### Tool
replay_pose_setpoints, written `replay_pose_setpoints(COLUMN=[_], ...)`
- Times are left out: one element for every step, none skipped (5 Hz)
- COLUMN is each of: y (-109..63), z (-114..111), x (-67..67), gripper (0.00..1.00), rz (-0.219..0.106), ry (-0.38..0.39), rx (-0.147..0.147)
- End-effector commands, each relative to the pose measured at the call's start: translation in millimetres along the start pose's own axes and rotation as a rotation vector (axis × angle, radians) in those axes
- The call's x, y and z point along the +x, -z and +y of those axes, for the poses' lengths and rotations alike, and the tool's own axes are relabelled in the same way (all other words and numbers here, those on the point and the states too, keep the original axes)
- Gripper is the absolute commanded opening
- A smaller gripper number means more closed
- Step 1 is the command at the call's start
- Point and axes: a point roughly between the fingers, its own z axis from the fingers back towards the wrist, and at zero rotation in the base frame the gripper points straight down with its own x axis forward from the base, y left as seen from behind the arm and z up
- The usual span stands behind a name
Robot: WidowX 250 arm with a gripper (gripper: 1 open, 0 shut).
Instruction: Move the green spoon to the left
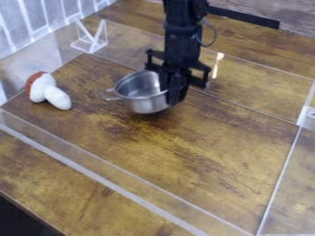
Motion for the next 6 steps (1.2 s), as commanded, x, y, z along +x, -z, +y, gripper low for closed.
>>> replay_pose_setpoints(y=[-58.7, -57.7, -51.6, -59.1, -61.4, -62.5], z=[-26.3, -33.4, -50.9, -72.6, -83.4, -94.1], x=[-4.8, -2.2, 0.5, -2.3, -3.1, -5.2], gripper=[0.00, 0.00, 0.00, 0.00, 0.00, 0.00], rz=[-0.110, -0.121, -0.128, -0.130, -0.122, -0.113], ry=[-0.015, -0.078, -0.130, -0.072, -0.025, 0.016], rx=[0.016, 0.006, -0.014, -0.029, -0.042, -0.053])
